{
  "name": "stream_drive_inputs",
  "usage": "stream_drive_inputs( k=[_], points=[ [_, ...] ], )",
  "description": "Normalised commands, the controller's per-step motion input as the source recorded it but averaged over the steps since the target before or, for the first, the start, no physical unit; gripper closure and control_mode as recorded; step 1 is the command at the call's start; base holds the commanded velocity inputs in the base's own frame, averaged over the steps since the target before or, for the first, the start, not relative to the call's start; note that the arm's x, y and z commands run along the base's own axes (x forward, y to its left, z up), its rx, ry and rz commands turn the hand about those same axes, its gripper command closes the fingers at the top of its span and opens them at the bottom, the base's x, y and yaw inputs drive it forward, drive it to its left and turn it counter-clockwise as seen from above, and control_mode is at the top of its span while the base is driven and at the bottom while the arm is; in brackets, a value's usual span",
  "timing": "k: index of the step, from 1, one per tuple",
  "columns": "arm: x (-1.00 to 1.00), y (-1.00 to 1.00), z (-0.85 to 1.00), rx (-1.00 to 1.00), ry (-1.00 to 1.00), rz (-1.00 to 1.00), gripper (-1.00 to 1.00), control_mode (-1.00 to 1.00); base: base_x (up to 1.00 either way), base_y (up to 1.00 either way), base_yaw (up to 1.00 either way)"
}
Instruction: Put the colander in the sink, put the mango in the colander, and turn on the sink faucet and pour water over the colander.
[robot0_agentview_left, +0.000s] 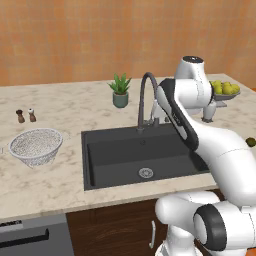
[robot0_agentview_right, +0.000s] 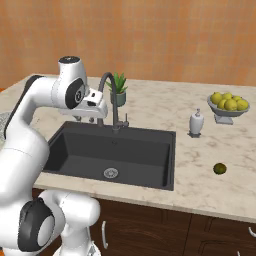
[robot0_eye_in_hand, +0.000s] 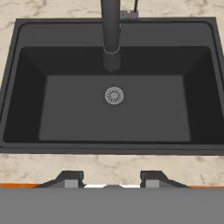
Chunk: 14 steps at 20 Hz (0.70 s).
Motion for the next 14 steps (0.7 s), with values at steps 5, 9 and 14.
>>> stream_drive_inputs(
  k=[5, 9, 14],
  points=[
    [-0.13, 0.52, -0.09, -0.04, 0.01, -0.01, -1.0, -1.0, 0.0, 0.0, 0.0],
    [-0.12, 1.0, -0.23, -0.01, 0.0, 0.0, -1.0, -1.0, 0.0, 0.0, 0.0],
    [0.01, 1.0, -0.07, 0.0, 0.0, 0.0, -1.0, -1.0, 0.0, 0.0, 0.0]
  ],
)
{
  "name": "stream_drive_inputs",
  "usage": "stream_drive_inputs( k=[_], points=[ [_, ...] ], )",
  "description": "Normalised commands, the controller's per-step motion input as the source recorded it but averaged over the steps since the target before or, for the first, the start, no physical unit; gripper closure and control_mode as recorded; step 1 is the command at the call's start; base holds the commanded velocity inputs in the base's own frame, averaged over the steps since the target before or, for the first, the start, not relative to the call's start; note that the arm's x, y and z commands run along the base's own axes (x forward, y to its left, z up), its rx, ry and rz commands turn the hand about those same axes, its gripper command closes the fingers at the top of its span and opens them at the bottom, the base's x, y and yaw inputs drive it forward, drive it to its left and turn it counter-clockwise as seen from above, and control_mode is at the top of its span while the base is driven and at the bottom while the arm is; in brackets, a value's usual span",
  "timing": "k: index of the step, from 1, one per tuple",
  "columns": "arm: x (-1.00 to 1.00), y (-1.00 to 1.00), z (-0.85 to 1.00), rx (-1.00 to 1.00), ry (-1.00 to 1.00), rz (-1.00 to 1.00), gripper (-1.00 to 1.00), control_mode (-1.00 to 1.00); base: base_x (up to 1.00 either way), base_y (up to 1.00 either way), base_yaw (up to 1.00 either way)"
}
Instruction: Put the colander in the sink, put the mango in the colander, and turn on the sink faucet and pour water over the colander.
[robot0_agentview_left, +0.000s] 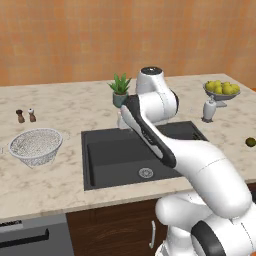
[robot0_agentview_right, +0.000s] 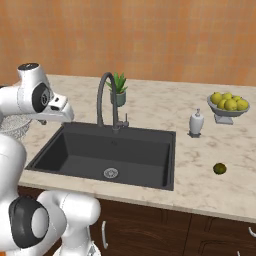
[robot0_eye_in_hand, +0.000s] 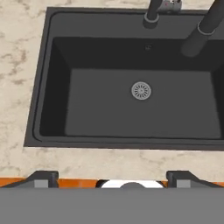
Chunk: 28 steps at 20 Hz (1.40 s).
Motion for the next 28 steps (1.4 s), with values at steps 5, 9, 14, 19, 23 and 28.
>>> stream_drive_inputs(
  k=[5, 9, 14, 19, 23, 28],
  points=[
    [0.15, 0.97, 0.0, 0.0, 0.0, -0.05, -1.0, -1.0, 0.0, 0.0, 0.0],
    [0.0, 0.95, 0.0, 0.0, 0.12, -0.05, -1.0, -1.0, 0.0, 0.0, 0.0],
    [0.04, 0.92, -0.16, 0.03, 0.05, -0.05, -1.0, -1.0, 0.0, 0.0, 0.0],
    [0.36, 0.97, -0.27, 0.01, 0.03, -0.11, -1.0, -1.0, 0.0, 0.0, 0.0],
    [0.31, 0.61, -0.3, 0.01, 0.07, -0.19, -1.0, -1.0, 0.0, 0.0, 0.0],
    [0.54, 0.35, -0.34, 0.07, 0.02, -0.25, -1.0, -1.0, 0.0, 0.0, 0.0]
  ],
)
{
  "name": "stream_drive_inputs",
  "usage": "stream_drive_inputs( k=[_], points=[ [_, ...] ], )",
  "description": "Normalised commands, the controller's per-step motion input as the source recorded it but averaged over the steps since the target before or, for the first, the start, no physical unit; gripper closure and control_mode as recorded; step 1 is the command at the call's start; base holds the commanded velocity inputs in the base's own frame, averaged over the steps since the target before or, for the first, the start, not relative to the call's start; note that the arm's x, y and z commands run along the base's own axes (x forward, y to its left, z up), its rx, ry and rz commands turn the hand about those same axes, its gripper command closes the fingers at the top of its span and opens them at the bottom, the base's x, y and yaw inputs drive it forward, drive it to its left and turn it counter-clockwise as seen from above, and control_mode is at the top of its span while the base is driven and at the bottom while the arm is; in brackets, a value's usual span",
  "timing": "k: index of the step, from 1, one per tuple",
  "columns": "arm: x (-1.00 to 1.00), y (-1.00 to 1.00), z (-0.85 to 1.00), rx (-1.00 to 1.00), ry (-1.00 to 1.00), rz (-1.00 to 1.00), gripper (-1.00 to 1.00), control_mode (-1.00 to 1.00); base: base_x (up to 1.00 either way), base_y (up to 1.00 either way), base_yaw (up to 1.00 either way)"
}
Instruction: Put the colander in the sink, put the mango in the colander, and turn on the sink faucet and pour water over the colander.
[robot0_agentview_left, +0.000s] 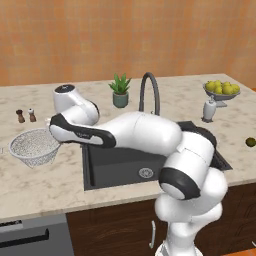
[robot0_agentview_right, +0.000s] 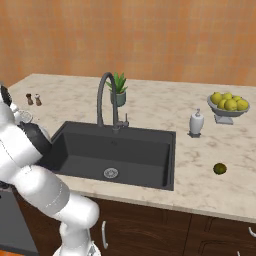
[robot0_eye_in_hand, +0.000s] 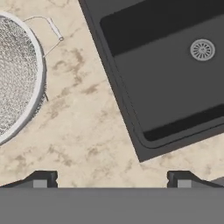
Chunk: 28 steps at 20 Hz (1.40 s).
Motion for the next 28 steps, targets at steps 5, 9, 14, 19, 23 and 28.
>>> stream_drive_inputs(
  k=[5, 9, 14, 19, 23, 28],
  points=[
    [0.6, 0.12, -0.3, 0.07, 0.08, -0.1, -1.0, -1.0, 0.0, 0.0, 0.0],
    [0.48, 0.0, -0.45, 0.0, 0.04, -0.01, -1.0, -1.0, 0.0, 0.0, 0.0],
    [0.41, 0.31, -0.31, 0.01, 0.0, 0.0, -1.0, -1.0, 0.0, 0.0, 0.0],
    [0.14, 0.46, 0.0, 0.0, 0.0, 0.0, -1.0, -1.0, 0.0, 0.0, 0.0],
    [0.16, 0.23, -0.27, 0.0, 0.0, 0.0, -1.0, -1.0, 0.0, 0.0, 0.0],
    [0.14, 0.02, -0.4, 0.0, 0.0, 0.0, -1.0, -1.0, 0.0, 0.0, 0.0]
  ],
)
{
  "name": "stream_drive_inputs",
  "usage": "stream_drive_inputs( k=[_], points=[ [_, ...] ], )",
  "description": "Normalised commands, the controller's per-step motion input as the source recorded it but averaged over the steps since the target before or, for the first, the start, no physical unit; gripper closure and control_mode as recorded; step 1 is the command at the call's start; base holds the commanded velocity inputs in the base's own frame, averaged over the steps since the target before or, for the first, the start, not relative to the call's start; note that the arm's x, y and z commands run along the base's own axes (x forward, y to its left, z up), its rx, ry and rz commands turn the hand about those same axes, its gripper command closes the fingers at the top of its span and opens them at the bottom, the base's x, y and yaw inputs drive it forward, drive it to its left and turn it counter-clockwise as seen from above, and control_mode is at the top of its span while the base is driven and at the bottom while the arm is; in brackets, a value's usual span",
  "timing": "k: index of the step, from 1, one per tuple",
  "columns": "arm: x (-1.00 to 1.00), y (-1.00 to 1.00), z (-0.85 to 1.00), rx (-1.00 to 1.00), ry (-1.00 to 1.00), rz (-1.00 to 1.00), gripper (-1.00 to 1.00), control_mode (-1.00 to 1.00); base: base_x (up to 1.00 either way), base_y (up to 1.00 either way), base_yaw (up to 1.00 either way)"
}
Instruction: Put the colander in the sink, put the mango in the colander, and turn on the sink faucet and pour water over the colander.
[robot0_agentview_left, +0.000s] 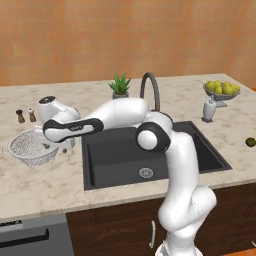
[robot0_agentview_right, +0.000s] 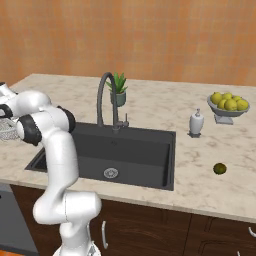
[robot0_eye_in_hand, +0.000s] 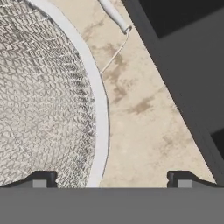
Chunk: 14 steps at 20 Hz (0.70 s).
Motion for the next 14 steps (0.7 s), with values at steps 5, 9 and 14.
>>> stream_drive_inputs(
  k=[5, 9, 14],
  points=[
    [0.3, 0.0, -0.36, 0.0, 0.0, 0.0, -1.0, -1.0, 0.0, 0.0, 0.0],
    [0.42, 0.1, -0.02, 0.0, 0.0, 0.0, -1.0, -1.0, 0.0, 0.0, 0.0],
    [0.3, 0.14, -0.1, 0.0, 0.0, -0.02, -1.0, -1.0, 0.0, 0.0, 0.0]
  ],
)
